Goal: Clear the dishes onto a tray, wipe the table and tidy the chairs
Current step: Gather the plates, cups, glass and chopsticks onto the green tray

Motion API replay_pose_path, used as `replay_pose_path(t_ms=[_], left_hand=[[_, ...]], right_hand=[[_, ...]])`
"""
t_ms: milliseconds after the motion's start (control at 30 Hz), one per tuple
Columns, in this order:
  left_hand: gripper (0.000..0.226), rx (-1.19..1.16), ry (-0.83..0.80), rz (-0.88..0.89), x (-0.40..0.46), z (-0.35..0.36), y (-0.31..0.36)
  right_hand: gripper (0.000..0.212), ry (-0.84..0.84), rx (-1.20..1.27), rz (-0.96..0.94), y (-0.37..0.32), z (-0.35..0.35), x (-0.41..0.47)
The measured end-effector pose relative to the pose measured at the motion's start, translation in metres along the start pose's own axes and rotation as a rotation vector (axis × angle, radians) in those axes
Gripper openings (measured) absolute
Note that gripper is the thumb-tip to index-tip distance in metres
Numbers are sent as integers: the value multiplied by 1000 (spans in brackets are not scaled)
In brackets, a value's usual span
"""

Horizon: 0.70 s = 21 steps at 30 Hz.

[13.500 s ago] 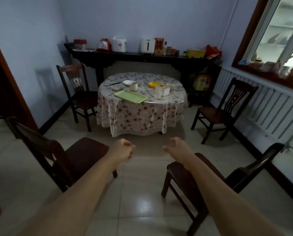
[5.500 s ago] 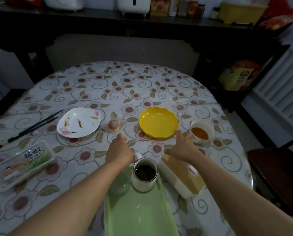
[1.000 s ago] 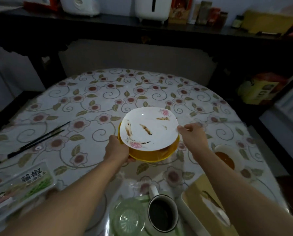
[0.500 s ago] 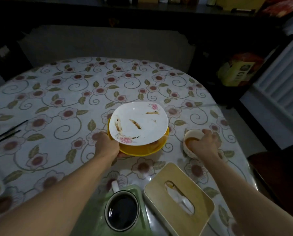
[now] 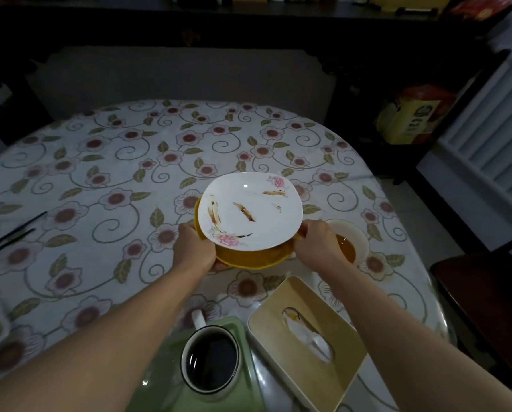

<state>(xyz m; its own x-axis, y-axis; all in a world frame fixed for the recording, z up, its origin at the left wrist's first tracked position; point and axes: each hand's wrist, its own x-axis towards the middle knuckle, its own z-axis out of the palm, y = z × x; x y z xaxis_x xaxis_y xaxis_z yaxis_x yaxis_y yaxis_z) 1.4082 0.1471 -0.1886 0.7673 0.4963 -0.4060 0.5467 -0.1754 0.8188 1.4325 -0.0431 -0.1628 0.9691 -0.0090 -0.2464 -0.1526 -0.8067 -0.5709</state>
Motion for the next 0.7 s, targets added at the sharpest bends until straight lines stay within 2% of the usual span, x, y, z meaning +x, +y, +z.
replay_pose_path(t_ms=[67, 233, 333, 433, 633, 700], left_hand=[[36, 9, -10, -2, 1, -7, -4], [31, 17, -2, 12, -6, -24, -7], [33, 22, 18, 7, -12, -39, -2], [22, -40, -4, -3, -19, -47, 0], [24, -123, -29, 10, -20, -51, 1], [31, -124, -47, 24, -16, -51, 0]], right_hand=[[18, -28, -31, 5, -2, 0, -2], [19, -9, -127, -23, -17, 0, -16], [25, 54, -14, -23, -29, -6, -31], [17, 96, -30, -58, -38, -11, -40], [13, 271, -25, -198, -48, -17, -56], [9, 312, -17, -250, -54, -20, -62]])
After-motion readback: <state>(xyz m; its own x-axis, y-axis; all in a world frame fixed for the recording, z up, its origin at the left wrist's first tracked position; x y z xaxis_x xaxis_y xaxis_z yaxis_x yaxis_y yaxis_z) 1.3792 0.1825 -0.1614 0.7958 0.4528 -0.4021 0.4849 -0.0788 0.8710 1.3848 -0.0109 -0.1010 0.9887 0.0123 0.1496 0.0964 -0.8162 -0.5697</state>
